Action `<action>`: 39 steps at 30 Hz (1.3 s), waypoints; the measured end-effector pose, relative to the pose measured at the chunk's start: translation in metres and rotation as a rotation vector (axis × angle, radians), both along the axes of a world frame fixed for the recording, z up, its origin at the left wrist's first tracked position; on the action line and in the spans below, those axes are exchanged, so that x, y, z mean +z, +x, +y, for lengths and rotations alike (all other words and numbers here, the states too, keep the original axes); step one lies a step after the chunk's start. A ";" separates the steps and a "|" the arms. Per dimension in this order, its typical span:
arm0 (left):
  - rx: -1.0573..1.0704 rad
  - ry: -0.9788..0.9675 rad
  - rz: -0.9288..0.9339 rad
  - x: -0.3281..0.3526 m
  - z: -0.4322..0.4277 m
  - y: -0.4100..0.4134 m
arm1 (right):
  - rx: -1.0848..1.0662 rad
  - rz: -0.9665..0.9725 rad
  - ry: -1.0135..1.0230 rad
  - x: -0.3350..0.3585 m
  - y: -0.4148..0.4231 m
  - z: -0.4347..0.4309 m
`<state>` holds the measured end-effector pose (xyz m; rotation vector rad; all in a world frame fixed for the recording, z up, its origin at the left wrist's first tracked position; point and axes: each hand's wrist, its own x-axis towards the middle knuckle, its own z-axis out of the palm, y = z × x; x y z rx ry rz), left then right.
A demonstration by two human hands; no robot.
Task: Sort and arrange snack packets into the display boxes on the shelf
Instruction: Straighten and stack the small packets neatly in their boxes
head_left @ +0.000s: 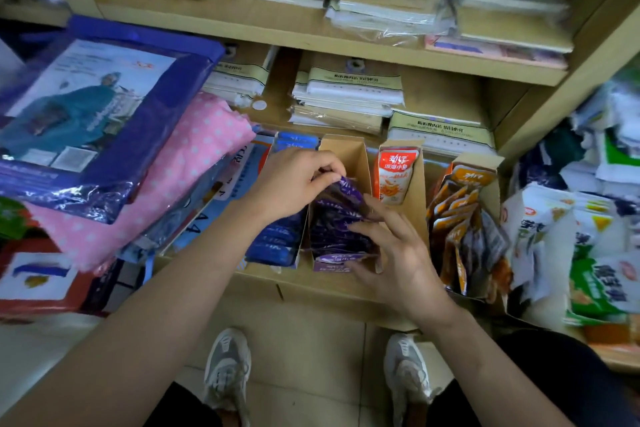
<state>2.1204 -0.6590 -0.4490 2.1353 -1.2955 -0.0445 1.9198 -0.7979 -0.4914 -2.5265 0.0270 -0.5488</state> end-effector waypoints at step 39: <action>0.313 0.029 -0.176 -0.021 0.014 -0.038 | -0.235 0.024 0.392 0.013 0.068 -0.019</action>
